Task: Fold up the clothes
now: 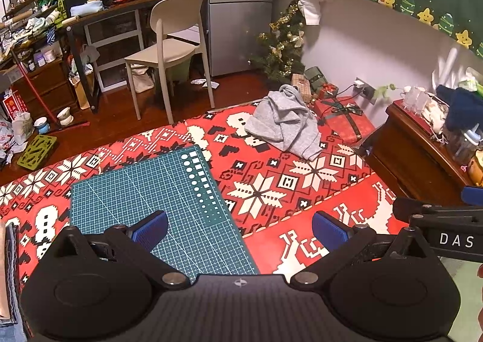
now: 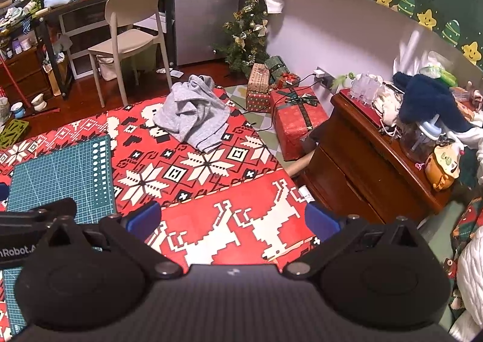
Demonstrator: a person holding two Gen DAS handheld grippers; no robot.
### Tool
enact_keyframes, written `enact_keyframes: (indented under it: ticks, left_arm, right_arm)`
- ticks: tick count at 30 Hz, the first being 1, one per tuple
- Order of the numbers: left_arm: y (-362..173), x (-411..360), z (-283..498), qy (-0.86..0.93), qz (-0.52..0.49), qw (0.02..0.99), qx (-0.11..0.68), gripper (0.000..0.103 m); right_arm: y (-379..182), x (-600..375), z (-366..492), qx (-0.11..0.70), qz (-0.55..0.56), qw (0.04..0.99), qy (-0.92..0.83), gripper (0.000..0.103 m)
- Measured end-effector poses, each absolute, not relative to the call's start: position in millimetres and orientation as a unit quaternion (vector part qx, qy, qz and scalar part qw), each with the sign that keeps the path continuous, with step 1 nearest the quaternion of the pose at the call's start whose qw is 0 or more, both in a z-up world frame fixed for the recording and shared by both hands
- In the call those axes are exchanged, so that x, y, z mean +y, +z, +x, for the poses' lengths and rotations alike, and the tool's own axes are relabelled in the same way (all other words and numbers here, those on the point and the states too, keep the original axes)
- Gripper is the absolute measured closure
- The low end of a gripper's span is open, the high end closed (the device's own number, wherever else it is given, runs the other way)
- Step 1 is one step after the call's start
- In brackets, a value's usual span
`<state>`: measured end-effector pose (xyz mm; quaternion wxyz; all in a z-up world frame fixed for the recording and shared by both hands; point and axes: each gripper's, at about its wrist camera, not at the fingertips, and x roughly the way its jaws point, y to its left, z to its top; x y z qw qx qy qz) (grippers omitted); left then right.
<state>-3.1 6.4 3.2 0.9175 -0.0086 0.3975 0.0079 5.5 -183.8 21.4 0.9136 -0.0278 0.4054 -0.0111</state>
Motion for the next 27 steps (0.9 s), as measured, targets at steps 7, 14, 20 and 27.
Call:
enact_keyframes:
  ticks: [7, 14, 20, 27]
  left_arm:
    - [3.2, 7.0, -5.2, 0.01, -0.007, 0.919, 0.395, 0.001]
    - [1.1, 7.5, -5.3, 0.009, -0.009, 0.918, 0.396, 0.004]
    - [-0.7, 7.1, -4.5, 0.012, -0.007, 0.917, 0.398, 0.004]
    - [-4.2, 6.9, -0.5, 0.008, -0.01, 0.916, 0.401, 0.004]
  right_arm:
    - [22.3, -182.3, 3.6, 0.402, -0.031, 0.915, -0.01, 0.001]
    - [22.5, -182.7, 3.1, 0.401, -0.028, 0.916, -0.004, 0.001]
    - [21.6, -181.9, 3.0, 0.398, -0.032, 0.917, -0.002, 0.001]
    - [18.3, -187.3, 6.4, 0.398, -0.012, 0.917, 0.009, 0.001]
